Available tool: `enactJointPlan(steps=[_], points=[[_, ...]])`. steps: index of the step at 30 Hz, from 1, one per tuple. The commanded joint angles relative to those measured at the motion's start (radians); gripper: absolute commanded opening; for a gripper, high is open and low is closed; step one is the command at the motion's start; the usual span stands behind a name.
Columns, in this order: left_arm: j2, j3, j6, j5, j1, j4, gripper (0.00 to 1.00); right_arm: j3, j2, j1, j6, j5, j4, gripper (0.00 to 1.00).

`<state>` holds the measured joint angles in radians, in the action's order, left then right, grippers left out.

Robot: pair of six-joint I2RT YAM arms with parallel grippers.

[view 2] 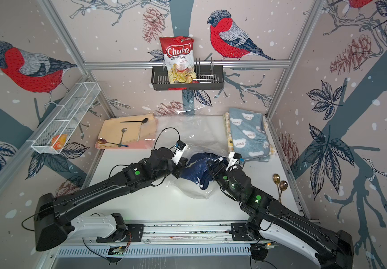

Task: Take the blanket out of the vacuum bag
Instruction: Take out the blanket from the vacuum bag, then place the blanket at the corner of the board.

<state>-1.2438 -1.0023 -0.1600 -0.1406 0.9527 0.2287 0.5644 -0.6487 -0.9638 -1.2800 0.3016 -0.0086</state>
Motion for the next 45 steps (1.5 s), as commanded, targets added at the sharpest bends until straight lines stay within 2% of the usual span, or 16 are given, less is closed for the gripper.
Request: enactJointPlan(steps=[1,13,16,19,22,24,27,29,34,39,42,45], points=[[0.007,0.020,-0.007,-0.020,-0.002,-0.035,0.00,0.115,0.020,-0.003,0.123,0.092,-0.150,0.00],[0.013,0.024,-0.008,-0.025,-0.002,-0.037,0.00,0.784,-0.226,0.033,0.471,0.148,-0.300,0.00],[0.009,0.024,-0.010,-0.016,-0.002,-0.038,0.00,0.918,-0.286,0.087,0.531,0.129,-0.321,0.00],[0.005,0.022,-0.012,-0.010,-0.002,-0.037,0.00,1.020,-0.346,0.231,0.544,0.024,-0.364,0.00],[0.006,0.022,-0.014,-0.008,-0.002,-0.035,0.00,1.042,-0.385,0.476,0.501,-0.208,-0.368,0.00],[0.008,0.024,-0.013,-0.010,-0.002,-0.037,0.00,1.027,-0.410,0.658,0.456,-0.406,-0.325,0.00],[0.006,0.024,-0.013,-0.008,-0.002,-0.041,0.00,1.024,-0.465,0.863,0.393,-0.657,-0.251,0.00],[0.000,0.024,-0.014,-0.007,-0.002,-0.040,0.00,1.018,-0.497,0.951,0.360,-0.756,-0.203,0.00],[-0.007,0.022,-0.012,-0.010,-0.002,-0.035,0.00,0.926,-0.506,1.095,0.324,-0.905,-0.113,0.00],[-0.018,0.022,-0.012,-0.002,-0.002,-0.042,0.00,0.815,-0.442,1.244,0.307,-1.003,-0.102,0.00],[-0.029,0.016,-0.012,0.005,-0.003,-0.036,0.00,0.778,-0.404,1.310,0.322,-1.036,-0.138,0.00],[-0.035,0.011,-0.010,0.006,-0.005,-0.031,0.00,0.770,-0.375,1.309,0.366,-1.003,-0.207,0.00]])
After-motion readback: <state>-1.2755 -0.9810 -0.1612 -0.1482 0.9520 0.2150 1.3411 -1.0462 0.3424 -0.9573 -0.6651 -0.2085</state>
